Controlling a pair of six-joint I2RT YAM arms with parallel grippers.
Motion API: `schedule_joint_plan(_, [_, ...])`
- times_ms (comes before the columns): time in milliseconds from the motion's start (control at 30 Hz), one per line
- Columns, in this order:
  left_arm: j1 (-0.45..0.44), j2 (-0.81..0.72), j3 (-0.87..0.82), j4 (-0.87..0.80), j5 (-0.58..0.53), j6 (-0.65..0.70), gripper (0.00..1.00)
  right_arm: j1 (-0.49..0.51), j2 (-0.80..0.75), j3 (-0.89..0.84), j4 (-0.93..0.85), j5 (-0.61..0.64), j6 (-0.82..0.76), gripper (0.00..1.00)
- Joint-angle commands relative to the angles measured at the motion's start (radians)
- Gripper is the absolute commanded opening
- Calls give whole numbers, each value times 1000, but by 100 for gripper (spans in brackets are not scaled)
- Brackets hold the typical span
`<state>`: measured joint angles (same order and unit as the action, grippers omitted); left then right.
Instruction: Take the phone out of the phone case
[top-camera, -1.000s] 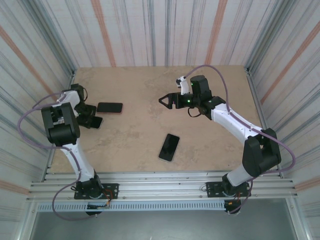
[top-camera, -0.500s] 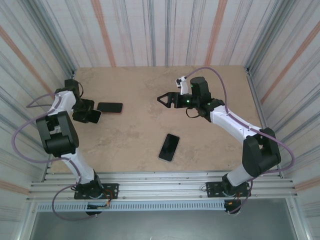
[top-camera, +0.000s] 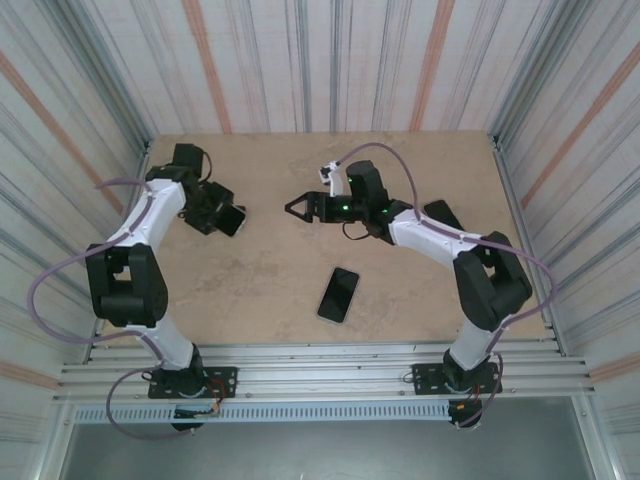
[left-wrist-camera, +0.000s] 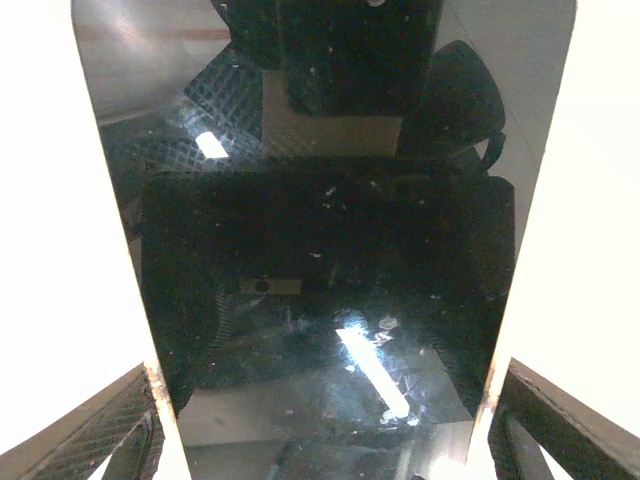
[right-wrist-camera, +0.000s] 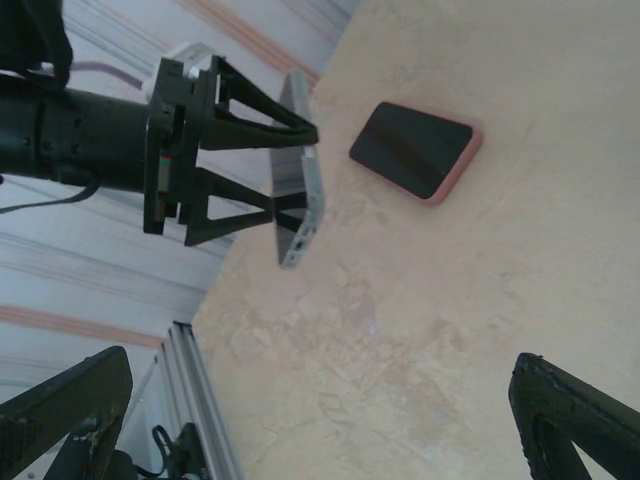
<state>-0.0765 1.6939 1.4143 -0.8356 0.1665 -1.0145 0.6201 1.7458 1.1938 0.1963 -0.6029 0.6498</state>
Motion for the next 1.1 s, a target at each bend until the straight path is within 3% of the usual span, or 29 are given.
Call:
schedule_joint_plan(0, [-61, -59, 55, 8, 25, -13, 44, 32, 59, 61, 51, -11, 59, 98])
schedule_joint_plan(367, [-191, -45, 128, 32, 21, -1, 44, 58, 198, 134, 89, -23, 143, 73])
schedule_joint_plan(833, [-229, -1, 190, 41, 29, 30, 45, 57, 275, 195, 200, -45, 269, 24])
schedule_joint_plan(967, [-230, 6, 198, 41, 31, 43, 49, 51, 274, 201, 220, -46, 291, 10])
schedule_joint_plan(1067, [-229, 9, 217, 43, 36, 58, 60, 42, 277, 202, 258, -57, 332, 1])
